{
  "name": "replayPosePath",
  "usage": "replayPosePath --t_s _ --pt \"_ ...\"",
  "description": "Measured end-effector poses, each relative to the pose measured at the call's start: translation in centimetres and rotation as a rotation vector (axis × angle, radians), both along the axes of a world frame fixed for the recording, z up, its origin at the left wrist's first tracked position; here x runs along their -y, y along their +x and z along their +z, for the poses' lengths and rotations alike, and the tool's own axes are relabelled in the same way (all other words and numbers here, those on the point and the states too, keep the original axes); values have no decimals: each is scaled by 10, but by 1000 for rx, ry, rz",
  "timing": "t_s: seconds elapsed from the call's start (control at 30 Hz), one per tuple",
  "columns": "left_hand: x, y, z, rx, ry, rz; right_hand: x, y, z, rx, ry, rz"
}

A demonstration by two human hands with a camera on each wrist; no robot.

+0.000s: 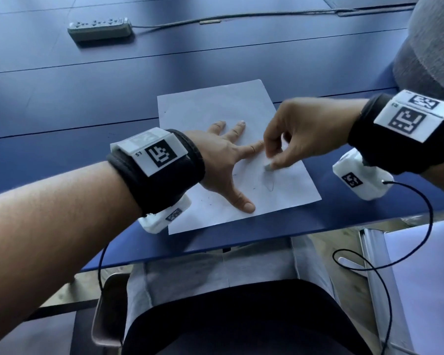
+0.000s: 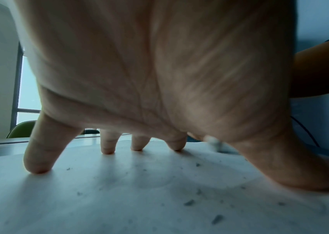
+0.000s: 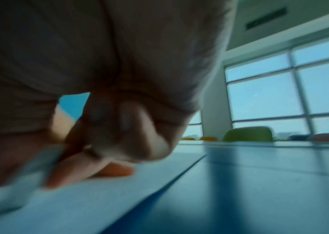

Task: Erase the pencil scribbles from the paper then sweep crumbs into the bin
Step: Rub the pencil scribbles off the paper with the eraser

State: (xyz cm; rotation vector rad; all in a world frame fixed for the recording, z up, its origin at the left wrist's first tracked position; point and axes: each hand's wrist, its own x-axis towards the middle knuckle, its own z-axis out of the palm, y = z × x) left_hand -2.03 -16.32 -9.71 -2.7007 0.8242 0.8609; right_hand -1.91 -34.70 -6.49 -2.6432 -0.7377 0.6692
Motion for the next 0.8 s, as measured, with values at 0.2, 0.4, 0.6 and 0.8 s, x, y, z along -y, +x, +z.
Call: replayPosePath --t_s 0.2,0.4,0.6,0.8 --pt "0 0 0 -8 -1 -7 -8 -1 -1 68 37 11" --pt "-1 2 -2 -12 -18 -13 -18 -12 0 -44 -38 130" --pt "0 2 -1 -7 4 -15 -15 -12 -1 -16 -19 95" --pt "0 2 -2 -6 16 -14 -5 -6 2 19 -55 23"
